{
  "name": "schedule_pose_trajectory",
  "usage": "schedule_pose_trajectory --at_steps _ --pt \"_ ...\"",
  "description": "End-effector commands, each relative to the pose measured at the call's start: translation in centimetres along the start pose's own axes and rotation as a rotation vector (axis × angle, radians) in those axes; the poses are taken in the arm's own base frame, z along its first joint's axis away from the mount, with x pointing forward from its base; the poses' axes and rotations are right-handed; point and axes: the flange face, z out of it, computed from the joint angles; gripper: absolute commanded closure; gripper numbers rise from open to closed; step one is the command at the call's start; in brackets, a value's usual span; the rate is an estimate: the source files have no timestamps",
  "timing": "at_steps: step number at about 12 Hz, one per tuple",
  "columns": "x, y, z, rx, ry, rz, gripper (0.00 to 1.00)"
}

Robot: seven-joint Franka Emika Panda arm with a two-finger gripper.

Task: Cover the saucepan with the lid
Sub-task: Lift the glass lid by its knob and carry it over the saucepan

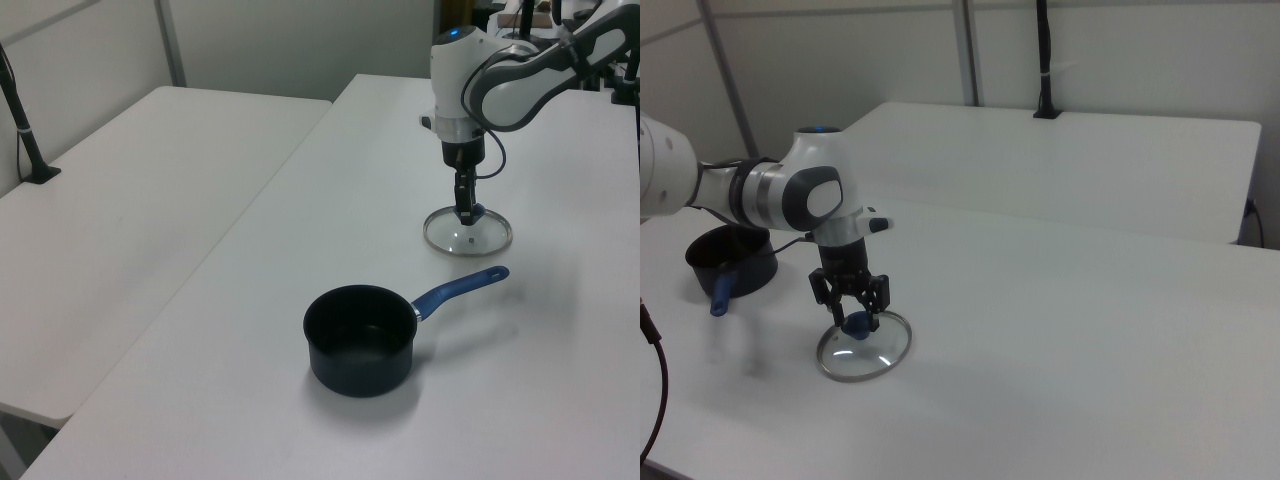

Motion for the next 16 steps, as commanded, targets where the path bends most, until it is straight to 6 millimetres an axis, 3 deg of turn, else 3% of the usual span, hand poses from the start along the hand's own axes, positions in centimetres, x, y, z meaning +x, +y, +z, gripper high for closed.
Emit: schedule_pose_trajectory --at_steps 1,3,4,6,7,9,11,13,16 --pt "-0.5 -0.4 0.4 0.017 0.009 -0.025 0.28" --pt "-0.6 -0.1 -0.3 0.017 0.013 -0.023 0.50" --pt "-0.6 0.1 -1.2 0.016 0.023 -0.015 0.54" --pt "0.9 0.1 -6.3 0.033 0.019 0.007 0.54" --pt "1.7 -1.2 -9.2 0.062 0.051 0.013 0.54" --pt "3.0 -5.2 -14.4 0.071 0.130 0.001 0.54" --pt "4.4 -11.0 -17.5 0.079 0.175 -0.018 0.54" --pt "5.2 -17.7 -18.7 0.076 0.169 -0.058 0.54" --pt "4.6 -26.9 -19.0 0.077 0.202 -0.137 0.54"
